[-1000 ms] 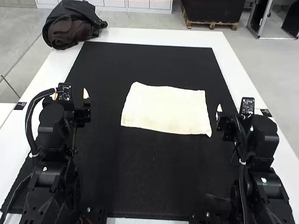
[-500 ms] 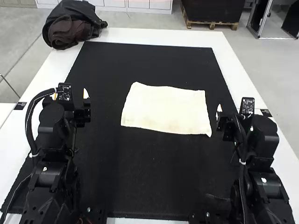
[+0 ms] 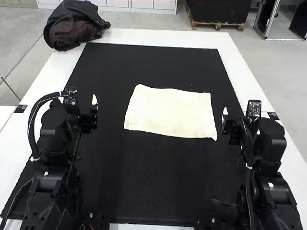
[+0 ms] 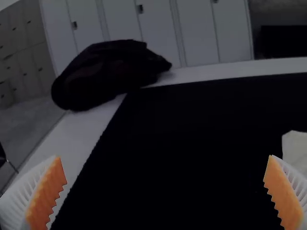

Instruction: Fold the towel.

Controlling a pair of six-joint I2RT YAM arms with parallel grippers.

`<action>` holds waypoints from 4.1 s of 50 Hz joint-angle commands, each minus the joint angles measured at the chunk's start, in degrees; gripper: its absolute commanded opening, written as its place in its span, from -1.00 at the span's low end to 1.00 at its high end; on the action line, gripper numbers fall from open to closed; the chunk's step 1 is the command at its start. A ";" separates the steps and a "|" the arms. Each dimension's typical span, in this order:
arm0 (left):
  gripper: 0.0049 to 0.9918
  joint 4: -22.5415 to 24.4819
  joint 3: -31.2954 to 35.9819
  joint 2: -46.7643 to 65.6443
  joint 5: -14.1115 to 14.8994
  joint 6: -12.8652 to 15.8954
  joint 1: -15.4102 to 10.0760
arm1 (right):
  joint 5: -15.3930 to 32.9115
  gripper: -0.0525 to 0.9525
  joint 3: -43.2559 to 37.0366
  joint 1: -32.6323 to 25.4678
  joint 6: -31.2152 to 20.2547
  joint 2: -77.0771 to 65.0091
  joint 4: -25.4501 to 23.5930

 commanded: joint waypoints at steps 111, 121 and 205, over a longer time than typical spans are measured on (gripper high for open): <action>0.93 12.43 57.08 104.10 9.73 -6.69 -13.40 | -5.57 0.92 43.54 -1.06 8.94 89.40 15.53; 0.93 14.19 59.01 108.49 9.73 -6.77 -13.76 | -5.66 0.91 44.68 0.17 9.03 94.15 18.78; 0.92 13.66 75.71 127.92 9.38 -6.77 -14.11 | -5.39 0.91 61.56 0.17 7.27 122.27 25.81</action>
